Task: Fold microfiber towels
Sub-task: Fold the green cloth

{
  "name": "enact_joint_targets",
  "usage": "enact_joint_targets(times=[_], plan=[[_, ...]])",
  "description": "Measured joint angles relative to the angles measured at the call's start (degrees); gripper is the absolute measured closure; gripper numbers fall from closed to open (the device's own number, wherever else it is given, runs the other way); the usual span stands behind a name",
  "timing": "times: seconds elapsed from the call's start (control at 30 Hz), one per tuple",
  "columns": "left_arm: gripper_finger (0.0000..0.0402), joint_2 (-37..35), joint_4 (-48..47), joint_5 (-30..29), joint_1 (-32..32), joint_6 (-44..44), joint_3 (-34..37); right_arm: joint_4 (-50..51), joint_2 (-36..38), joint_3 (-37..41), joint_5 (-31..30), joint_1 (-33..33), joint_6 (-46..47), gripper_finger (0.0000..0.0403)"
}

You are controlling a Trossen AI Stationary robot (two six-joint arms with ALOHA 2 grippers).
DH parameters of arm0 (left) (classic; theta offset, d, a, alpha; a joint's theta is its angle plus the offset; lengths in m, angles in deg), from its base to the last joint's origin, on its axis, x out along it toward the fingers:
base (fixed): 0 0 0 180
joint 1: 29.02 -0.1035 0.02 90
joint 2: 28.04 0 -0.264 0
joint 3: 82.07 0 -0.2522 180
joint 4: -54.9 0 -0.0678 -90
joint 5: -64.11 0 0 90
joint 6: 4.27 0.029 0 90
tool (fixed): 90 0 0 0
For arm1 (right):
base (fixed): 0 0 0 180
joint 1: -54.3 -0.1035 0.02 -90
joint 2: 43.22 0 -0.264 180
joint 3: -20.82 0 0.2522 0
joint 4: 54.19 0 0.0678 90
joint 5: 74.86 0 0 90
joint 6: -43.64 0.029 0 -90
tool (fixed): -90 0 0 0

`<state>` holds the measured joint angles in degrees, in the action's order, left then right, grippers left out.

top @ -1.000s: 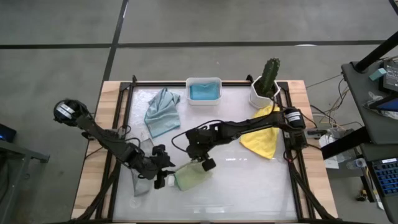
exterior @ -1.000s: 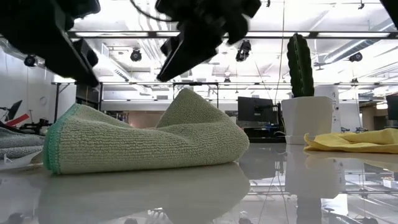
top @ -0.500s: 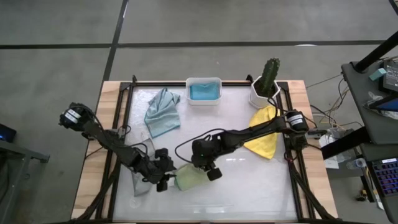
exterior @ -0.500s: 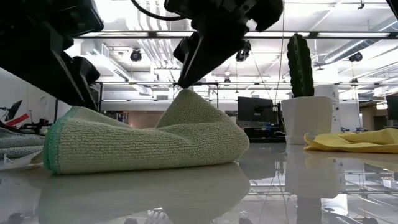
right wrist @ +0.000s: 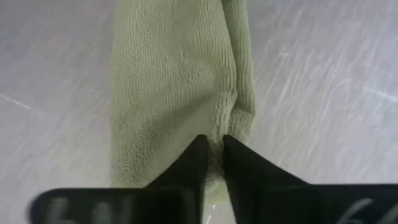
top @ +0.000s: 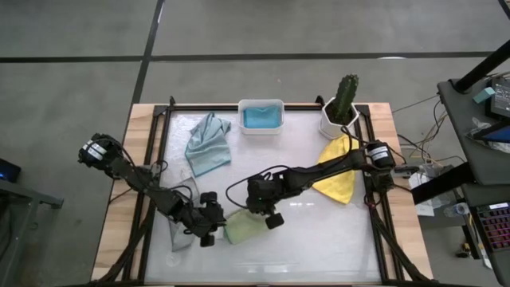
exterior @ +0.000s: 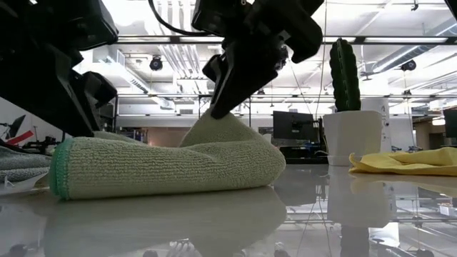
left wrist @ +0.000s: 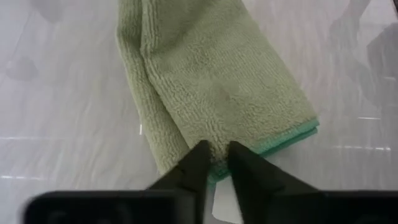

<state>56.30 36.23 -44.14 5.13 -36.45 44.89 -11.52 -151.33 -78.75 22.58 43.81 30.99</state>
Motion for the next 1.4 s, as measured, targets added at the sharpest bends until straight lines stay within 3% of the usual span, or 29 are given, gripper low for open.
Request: enact_joint_targets(times=[0.07,0.2,0.4,0.73,1.07,1.4], plan=[[0.0392,0.00,-0.02,0.35,0.00,-0.02,0.00,-0.06,0.00,0.32,0.02,0.00,-0.41,0.0386],[0.0399,-0.75,-1.15,0.63,0.29,0.61,0.12,-0.13,0.07,0.36,0.07,-0.02,-0.83,0.0391],[0.0400,-3.72,-3.64,-0.58,0.33,-0.37,2.30,0.27,0.13,1.47,0.02,2.07,-0.98,0.0393],[0.0400,-3.80,-2.64,-8.01,-0.68,-11.24,8.33,-9.22,0.04,8.98,0.02,6.16,-1.03,0.0394],[0.0399,-5.22,-1.69,-8.85,-2.76,-10.47,8.56,-11.46,-0.02,11.60,-0.02,6.14,-2.43,0.0394],[0.0309,-5.74,-1.73,-10.80,-5.57,-11.02,9.93,-11.48,-0.04,12.12,-0.04,6.14,-3.89,0.0394]])
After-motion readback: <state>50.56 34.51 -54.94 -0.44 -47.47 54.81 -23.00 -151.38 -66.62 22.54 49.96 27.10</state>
